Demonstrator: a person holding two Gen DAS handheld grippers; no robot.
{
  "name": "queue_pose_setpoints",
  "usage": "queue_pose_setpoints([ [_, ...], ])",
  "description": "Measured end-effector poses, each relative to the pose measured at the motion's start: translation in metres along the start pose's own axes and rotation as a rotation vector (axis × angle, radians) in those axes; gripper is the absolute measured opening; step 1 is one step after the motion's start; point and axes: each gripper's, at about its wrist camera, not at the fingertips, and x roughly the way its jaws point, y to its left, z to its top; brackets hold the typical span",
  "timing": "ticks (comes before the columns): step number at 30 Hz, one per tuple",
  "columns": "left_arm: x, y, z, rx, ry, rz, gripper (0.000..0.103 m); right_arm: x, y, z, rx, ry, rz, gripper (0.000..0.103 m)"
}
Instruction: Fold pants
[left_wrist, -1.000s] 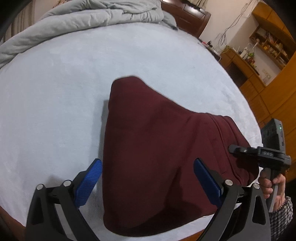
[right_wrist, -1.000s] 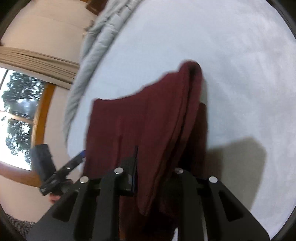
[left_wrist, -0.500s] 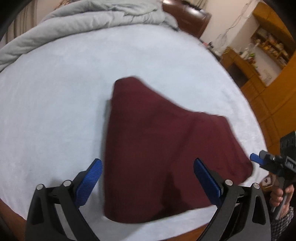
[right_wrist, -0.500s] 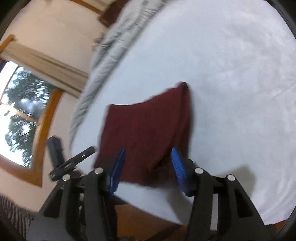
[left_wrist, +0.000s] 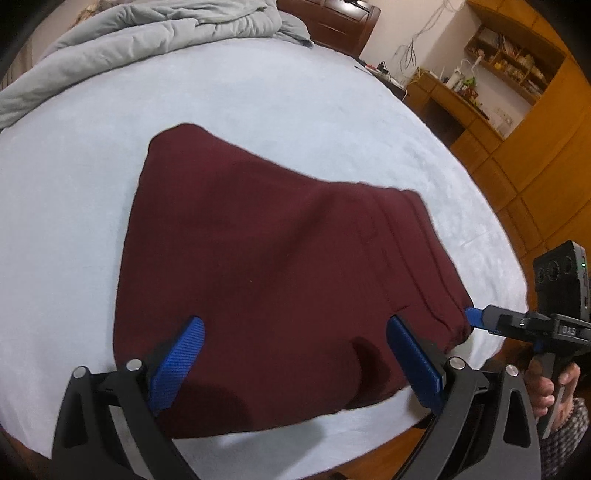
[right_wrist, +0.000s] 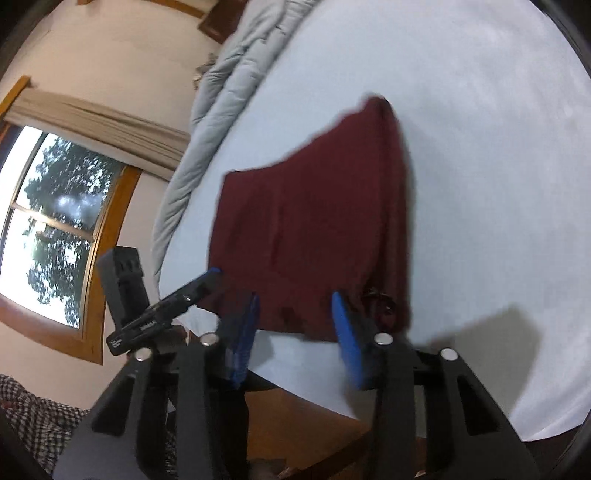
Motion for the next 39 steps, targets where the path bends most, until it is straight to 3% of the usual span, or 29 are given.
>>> queue_pose_setpoints([
  [6,0.001,0.0,-0.006,0.049,-0.004,0.034,0.099,0.0,-0.006,-0.002,0.027,-0.004,0.033,0.035],
  [10,-0.024,0.003,0.003,0.017,-0.049,0.011,0.099,-0.008,0.034,0.019,-0.101,-0.022,-0.013,0.058],
  [13,-0.035,0.015,0.012,-0.044,-0.067,-0.013,0.099,0.004,0.069,0.048,-0.208,-0.018,-0.005,0.058],
  [16,-0.036,0.028,0.016,-0.084,-0.066,-0.02,0.099,0.046,0.101,0.085,-0.303,0.041,-0.03,0.06],
  [19,-0.032,0.04,0.013,-0.093,-0.053,0.017,0.099,0.086,0.118,0.113,-0.333,0.096,-0.003,0.062],
  [22,-0.023,0.057,0.011,-0.141,-0.019,0.026,0.099,0.137,0.126,0.139,-0.343,0.164,-0.034,0.064],
  [31,-0.002,0.095,0.025,-0.271,0.022,0.051,0.099,0.196,0.111,0.161,-0.327,0.214,-0.089,0.069],
  [33,0.002,0.097,0.029,-0.273,0.023,0.057,0.099,0.204,0.109,0.162,-0.343,0.226,-0.103,0.065],
  [35,0.004,0.095,0.033,-0.261,0.023,0.058,0.099,0.209,0.106,0.161,-0.373,0.242,-0.121,0.036],
  [38,0.007,0.09,0.036,-0.234,0.024,0.076,0.099,0.216,0.095,0.164,-0.348,0.246,-0.182,0.014],
  [39,0.007,0.09,0.037,-0.228,0.025,0.08,0.099,0.216,0.089,0.165,-0.329,0.244,-0.203,0.013],
])
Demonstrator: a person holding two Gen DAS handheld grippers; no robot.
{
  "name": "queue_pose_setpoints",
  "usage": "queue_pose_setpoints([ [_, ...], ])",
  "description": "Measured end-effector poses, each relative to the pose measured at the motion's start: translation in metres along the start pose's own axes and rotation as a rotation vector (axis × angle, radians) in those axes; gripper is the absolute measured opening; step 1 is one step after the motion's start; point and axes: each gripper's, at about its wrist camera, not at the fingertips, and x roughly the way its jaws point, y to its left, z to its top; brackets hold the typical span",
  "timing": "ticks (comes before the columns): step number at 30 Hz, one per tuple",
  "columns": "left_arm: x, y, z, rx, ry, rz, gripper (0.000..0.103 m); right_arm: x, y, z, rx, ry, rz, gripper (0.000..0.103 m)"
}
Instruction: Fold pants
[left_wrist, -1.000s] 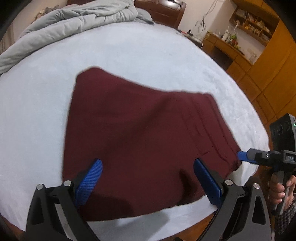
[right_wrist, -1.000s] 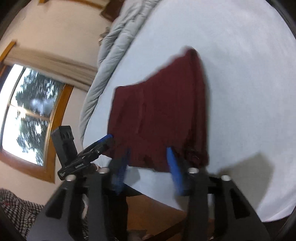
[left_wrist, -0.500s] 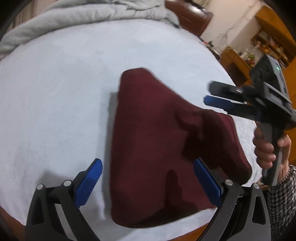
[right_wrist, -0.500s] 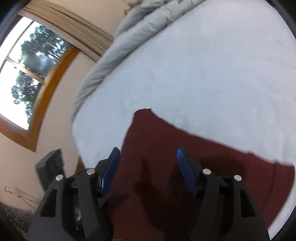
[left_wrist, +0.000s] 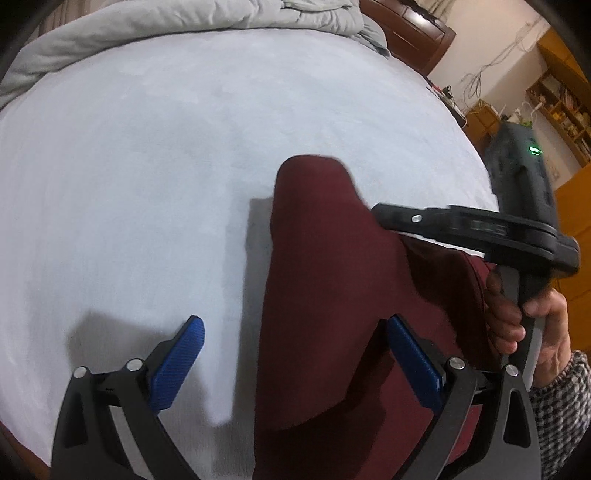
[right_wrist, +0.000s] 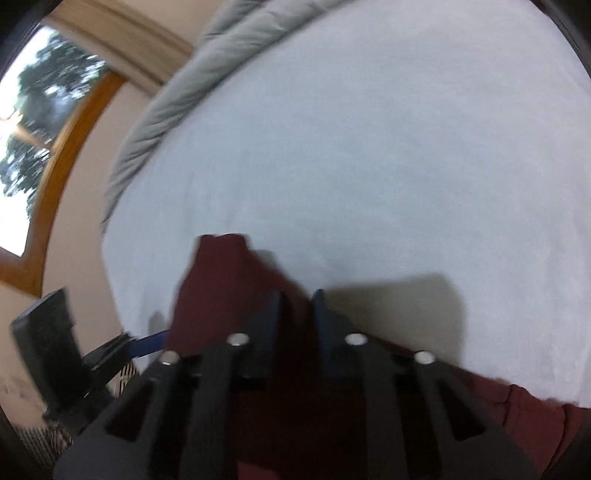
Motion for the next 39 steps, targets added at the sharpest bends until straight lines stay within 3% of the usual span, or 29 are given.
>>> queue_pose_setpoints([
  [2,0.001,-0.003,0.001,0.013,0.004,0.008,0.099,-0.003,-0.011,-0.004,0.036,-0.009,-0.016,0.013],
  [4,-0.001,-0.007,0.002,0.021,0.004,0.014,0.099,-0.012,-0.016,-0.009,0.053,-0.031,0.029,0.017],
  [8,-0.007,-0.017,0.003,0.059,0.003,0.028,0.099,-0.057,-0.021,-0.038,0.059,-0.097,0.052,0.039],
  [9,-0.009,-0.019,0.003,0.067,-0.001,0.029,0.099,-0.068,-0.022,-0.047,0.058,-0.111,0.05,0.04],
  [13,-0.019,-0.034,0.003,0.108,-0.036,0.022,0.099,-0.114,-0.028,-0.095,0.075,-0.167,0.024,0.04],
  [19,-0.019,-0.055,0.007,0.163,-0.057,0.02,0.099,-0.126,-0.046,-0.159,0.153,-0.158,-0.015,0.036],
  [26,-0.014,-0.057,0.006,0.173,-0.033,0.034,0.099,-0.111,-0.046,-0.163,0.172,-0.169,-0.017,0.034],
  [27,-0.014,-0.059,0.005,0.173,-0.032,0.036,0.099,-0.114,-0.042,-0.162,0.163,-0.169,-0.016,0.036],
  [29,-0.018,-0.057,0.004,0.18,-0.034,0.042,0.099,-0.124,-0.036,-0.16,0.159,-0.177,0.019,0.059],
  [30,-0.019,-0.055,0.003,0.183,-0.032,0.047,0.099,-0.131,-0.034,-0.161,0.16,-0.19,0.017,0.064],
  [34,-0.018,-0.046,0.004,0.174,-0.002,0.052,0.099,-0.157,-0.038,-0.166,0.144,-0.225,-0.053,0.073],
  [39,-0.016,-0.037,0.002,0.184,0.032,0.069,0.099,-0.169,-0.068,-0.176,0.218,-0.246,-0.039,0.08],
])
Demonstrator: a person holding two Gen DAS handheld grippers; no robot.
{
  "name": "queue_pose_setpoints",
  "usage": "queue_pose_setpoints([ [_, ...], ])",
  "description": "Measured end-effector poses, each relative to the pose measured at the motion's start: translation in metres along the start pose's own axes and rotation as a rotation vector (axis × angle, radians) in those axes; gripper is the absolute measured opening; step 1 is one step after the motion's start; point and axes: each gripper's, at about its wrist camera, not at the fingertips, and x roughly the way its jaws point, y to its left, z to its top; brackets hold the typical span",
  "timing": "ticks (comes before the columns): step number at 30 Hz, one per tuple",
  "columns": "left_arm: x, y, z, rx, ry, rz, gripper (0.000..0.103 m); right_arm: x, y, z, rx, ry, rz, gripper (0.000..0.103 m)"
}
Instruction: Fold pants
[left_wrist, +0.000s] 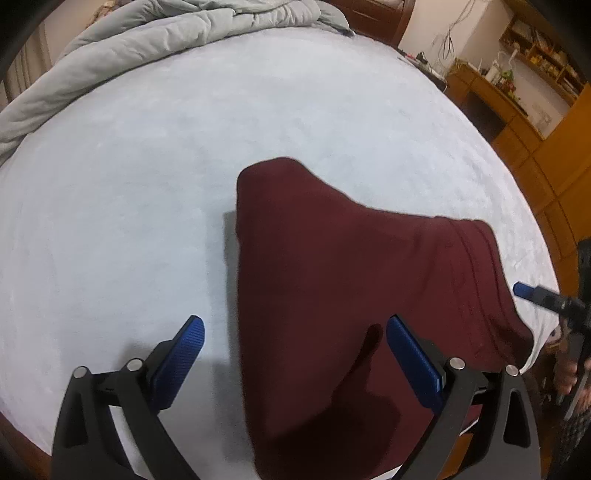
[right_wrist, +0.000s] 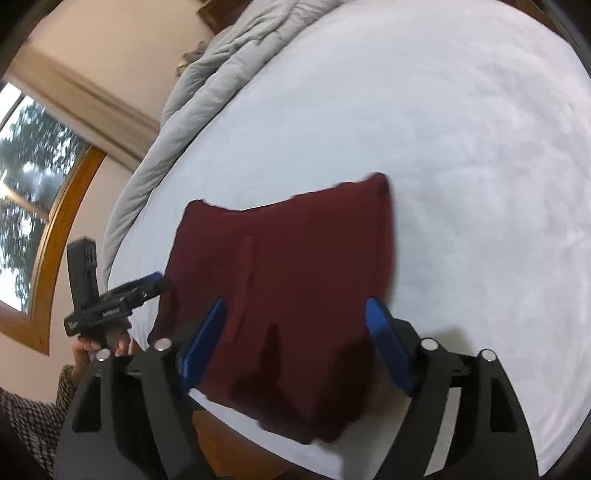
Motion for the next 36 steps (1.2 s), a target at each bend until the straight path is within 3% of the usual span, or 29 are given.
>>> queue_pose_setpoints([
  [4,0.009,0.005,-0.002,-0.011,0.034,-0.044,0.099,0.012,-0.024,0.0,0.056,0.033,0.04,0.081],
  [12,0.048,0.016,-0.003,-0.095,0.141,-0.216,0.099,0.045,-0.05,-0.005,0.112,0.119,0.124,0.088],
  [16,0.054,0.01,0.0,-0.062,0.154,-0.265,0.099,0.054,-0.048,-0.002,0.081,0.141,0.155,0.09],
  [18,0.058,0.001,0.001,-0.028,0.207,-0.315,0.099,0.057,-0.045,-0.001,0.064,0.153,0.158,0.09],
  [21,0.06,-0.007,0.0,0.043,0.234,-0.292,0.099,0.059,-0.045,0.0,0.058,0.174,0.225,0.09],
  [22,0.061,-0.006,0.001,0.026,0.237,-0.3,0.099,0.061,-0.045,-0.001,0.058,0.181,0.258,0.09],
  [28,0.066,-0.011,0.009,-0.062,0.253,-0.308,0.097,0.084,-0.029,0.009,0.019,0.194,0.263,0.089],
  [30,0.063,-0.014,0.007,-0.048,0.237,-0.272,0.09,0.082,-0.02,0.008,-0.026,0.189,0.23,0.078],
  [32,0.058,-0.012,0.001,-0.033,0.218,-0.231,0.074,0.075,-0.02,0.003,-0.056,0.181,0.211,0.059],
  [34,0.052,-0.014,-0.001,-0.018,0.194,-0.209,0.062,0.068,-0.022,0.002,-0.042,0.165,0.244,0.048],
  [36,0.045,-0.017,-0.002,-0.016,0.174,-0.201,0.051,0.06,-0.016,0.0,-0.043,0.144,0.246,0.043],
])
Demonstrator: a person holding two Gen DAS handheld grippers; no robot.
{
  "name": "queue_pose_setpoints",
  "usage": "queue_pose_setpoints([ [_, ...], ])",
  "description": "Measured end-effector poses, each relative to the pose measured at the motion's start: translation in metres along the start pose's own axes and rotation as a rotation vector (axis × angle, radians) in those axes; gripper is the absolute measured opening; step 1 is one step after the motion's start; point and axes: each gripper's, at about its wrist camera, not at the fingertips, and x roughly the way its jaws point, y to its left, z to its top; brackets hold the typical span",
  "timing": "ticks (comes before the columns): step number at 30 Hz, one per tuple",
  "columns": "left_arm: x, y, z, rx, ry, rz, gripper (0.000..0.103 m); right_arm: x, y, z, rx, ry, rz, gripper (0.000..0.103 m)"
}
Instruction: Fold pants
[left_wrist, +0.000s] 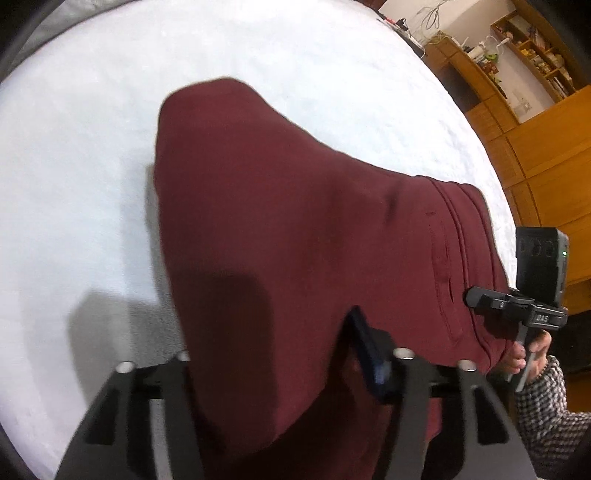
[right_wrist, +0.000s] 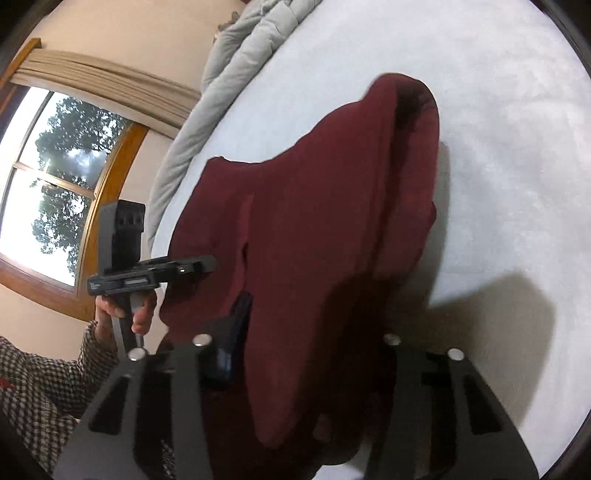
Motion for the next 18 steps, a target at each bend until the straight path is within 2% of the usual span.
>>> queue_pose_setpoints([
  [2,-0.006,-0.003,0.0,0.008,-0.019,0.001,0.04,-0.005,0.008,0.0,-0.011,-0.02,-0.001,0.04],
  [5,-0.014,-0.009,0.001,0.046,-0.047,0.005,0.037,-0.013,0.021,0.004,-0.018,-0.045,0.016,0.038],
  [10,-0.028,-0.02,0.006,0.073,-0.105,-0.02,0.035,-0.032,0.041,0.017,-0.065,-0.089,-0.001,0.038],
  [14,-0.038,-0.032,0.031,0.104,-0.171,-0.031,0.035,-0.052,0.045,0.049,-0.095,-0.148,-0.02,0.038],
  [18,-0.038,-0.04,0.073,0.124,-0.235,-0.016,0.035,-0.058,0.044,0.093,-0.131,-0.189,-0.053,0.038],
])
